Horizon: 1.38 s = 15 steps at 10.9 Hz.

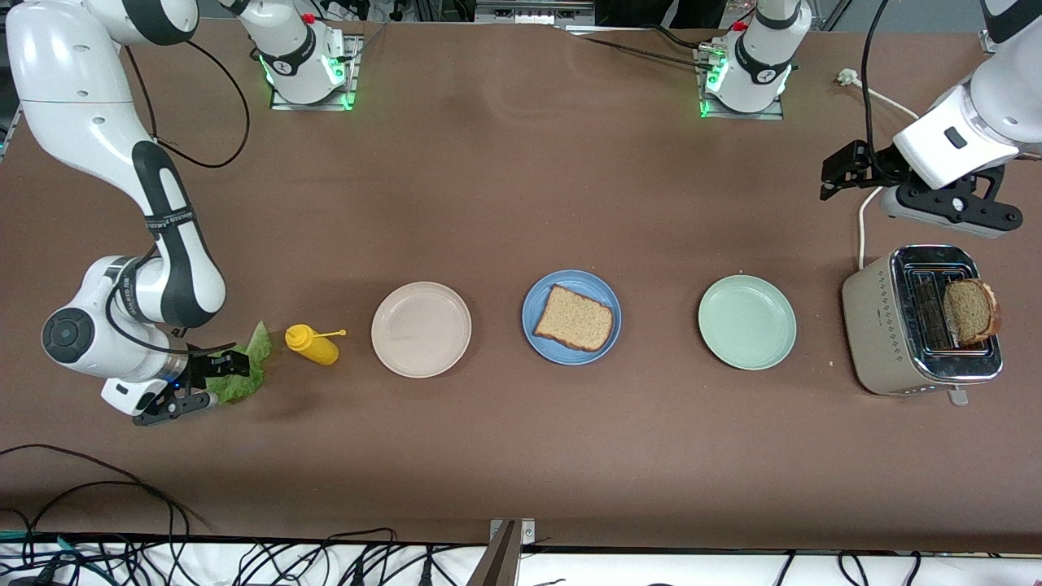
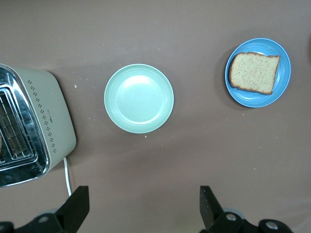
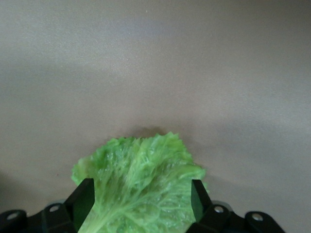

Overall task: Make sandwich in blue plate with both arms
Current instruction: 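Lift the lettuce leaf with the right gripper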

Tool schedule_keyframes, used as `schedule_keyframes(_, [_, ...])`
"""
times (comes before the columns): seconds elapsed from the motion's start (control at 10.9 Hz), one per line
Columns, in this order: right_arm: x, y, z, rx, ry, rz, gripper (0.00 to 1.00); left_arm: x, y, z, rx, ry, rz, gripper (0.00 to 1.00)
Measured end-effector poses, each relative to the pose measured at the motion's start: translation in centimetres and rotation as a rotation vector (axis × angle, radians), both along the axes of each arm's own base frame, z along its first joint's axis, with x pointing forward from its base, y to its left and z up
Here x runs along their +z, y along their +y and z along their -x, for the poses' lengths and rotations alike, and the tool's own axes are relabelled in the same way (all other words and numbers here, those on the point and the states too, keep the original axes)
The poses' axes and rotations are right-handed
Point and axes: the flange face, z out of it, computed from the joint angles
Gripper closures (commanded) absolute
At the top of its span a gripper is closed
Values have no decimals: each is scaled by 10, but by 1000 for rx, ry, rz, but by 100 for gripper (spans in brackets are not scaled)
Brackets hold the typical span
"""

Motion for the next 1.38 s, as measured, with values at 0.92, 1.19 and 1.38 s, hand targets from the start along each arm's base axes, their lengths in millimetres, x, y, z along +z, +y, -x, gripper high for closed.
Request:
schedule_keyframes(0.92, [-4, 0, 0, 44, -4, 1, 100, 15, 1, 19, 11, -23, -6, 0])
schedule_keyframes(1.19, [12, 2, -2, 48, 22, -3, 100, 12, 1, 20, 12, -17, -7, 0])
schedule_keyframes(1.38, [50, 10, 0, 59, 56, -5, 100, 11, 4, 20, 9, -21, -37, 0])
